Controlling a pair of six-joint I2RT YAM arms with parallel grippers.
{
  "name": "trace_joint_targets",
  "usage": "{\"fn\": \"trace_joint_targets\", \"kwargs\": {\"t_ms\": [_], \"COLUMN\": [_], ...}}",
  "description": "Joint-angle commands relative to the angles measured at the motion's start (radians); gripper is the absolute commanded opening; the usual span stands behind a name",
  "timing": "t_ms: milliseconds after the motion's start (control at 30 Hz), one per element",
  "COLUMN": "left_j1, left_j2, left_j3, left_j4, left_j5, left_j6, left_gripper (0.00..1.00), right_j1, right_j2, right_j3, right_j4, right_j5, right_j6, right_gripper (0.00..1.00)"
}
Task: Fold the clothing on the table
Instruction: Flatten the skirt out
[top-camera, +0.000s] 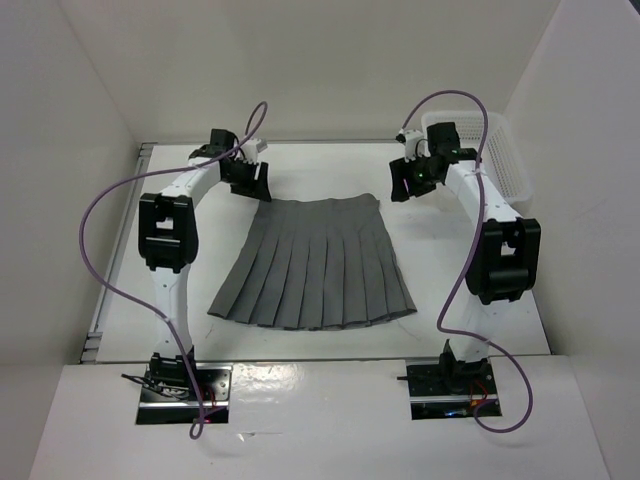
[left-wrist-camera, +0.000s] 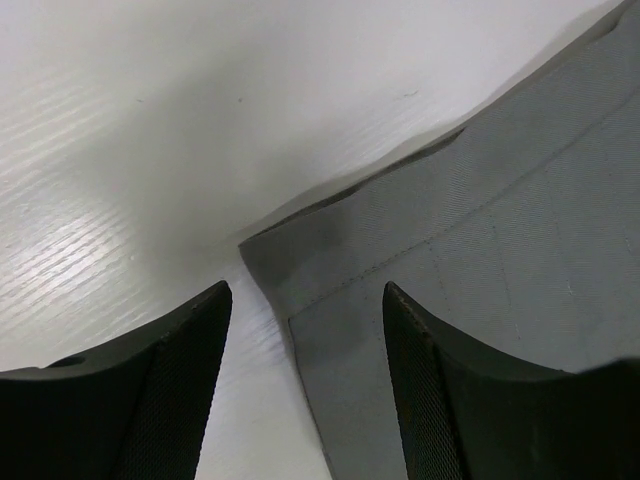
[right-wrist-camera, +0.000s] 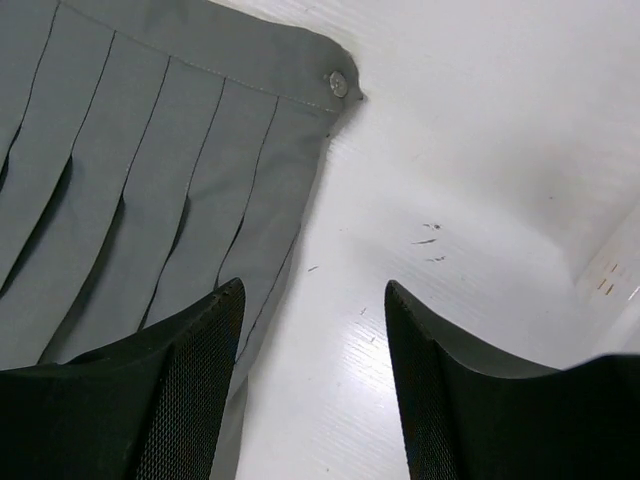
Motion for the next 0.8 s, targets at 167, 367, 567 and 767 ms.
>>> {"fn": "trace_joint_targets", "kwargs": {"t_ms": [167, 367, 567, 767], "left_j1": [-0.001, -0.001, -0.001, -0.001], "left_j2": [0.059, 0.090, 0.125, 0.125], "left_j3": [0.041, 0.061, 0.098, 0.032], "left_j4": [-0.023, -0.011, -0.020, -0.030], "left_j5": [-0.002, -0.011, 0.001, 0.001], "left_j6": [-0.064, -0.096, -0.105, -0.124], "left_gripper": [0.68, 0.67, 0.64, 0.56], "right_j1": [0.007, 0.007, 0.007, 0.007], "right_j2": [-0.027, -0.036, -0.036, -0.016], "right_j3": [0.052, 0.032, 0.041, 0.050], "right_j4": [0.025, 0.025, 0.025, 0.025], "right_j5": [-0.065, -0.055, -0.036, -0.036], "right_j6": [0.007, 0.016, 0.016, 0.016], "right_gripper": [0.63, 0.63, 0.63, 0.63]}}
